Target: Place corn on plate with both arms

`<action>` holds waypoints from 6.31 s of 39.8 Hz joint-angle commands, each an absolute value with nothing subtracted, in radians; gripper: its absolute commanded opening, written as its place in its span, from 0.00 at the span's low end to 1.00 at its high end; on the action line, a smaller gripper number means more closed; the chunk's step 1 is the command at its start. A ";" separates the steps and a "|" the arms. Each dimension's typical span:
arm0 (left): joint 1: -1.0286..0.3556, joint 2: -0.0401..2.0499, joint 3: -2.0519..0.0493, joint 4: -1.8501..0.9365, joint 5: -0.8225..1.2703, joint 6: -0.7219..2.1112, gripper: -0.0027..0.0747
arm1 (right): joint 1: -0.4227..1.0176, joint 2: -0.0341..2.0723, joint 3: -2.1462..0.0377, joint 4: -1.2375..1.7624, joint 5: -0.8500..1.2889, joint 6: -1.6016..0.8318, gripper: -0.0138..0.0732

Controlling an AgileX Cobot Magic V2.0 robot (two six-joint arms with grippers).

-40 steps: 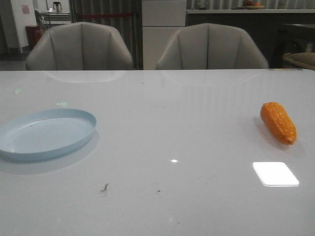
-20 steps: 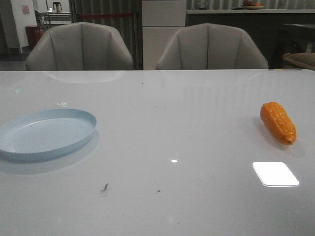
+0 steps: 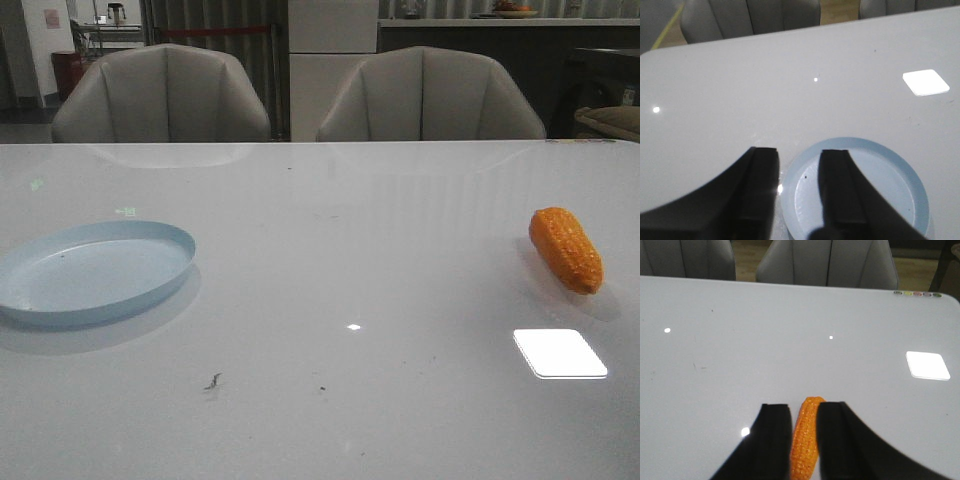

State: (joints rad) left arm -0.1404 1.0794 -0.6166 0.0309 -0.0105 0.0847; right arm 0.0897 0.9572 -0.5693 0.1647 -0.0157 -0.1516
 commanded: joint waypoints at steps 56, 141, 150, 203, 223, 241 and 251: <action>-0.053 1.988 -1.454 -0.090 0.706 0.081 0.62 | 0.086 1.034 -0.606 0.168 -0.096 -0.158 0.83; -0.354 2.142 -1.846 -0.559 0.953 0.081 0.16 | 0.086 1.042 -0.606 0.168 -0.058 -0.158 0.83; -0.409 2.151 -1.846 -0.340 0.947 0.081 0.19 | 0.086 1.042 -0.606 0.168 -0.058 -0.158 0.83; -0.215 1.529 -1.827 0.115 0.715 0.063 0.38 | -0.057 1.729 -1.375 0.323 0.562 -0.158 0.83; -0.179 1.142 -1.260 0.106 0.522 0.063 0.38 | -0.040 1.920 -1.398 0.270 0.568 -0.158 0.83; -0.179 1.079 -1.195 0.092 0.535 0.063 0.38 | -0.040 1.963 -1.398 0.275 0.582 -0.159 0.67; -0.179 1.079 -1.195 0.092 0.535 0.063 0.38 | -0.040 1.986 -1.436 0.276 0.620 -0.160 0.51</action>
State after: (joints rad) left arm -0.1838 1.1028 -1.1693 0.0968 0.6085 0.0729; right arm -0.0385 2.0176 -1.3903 0.2764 0.6143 -0.1516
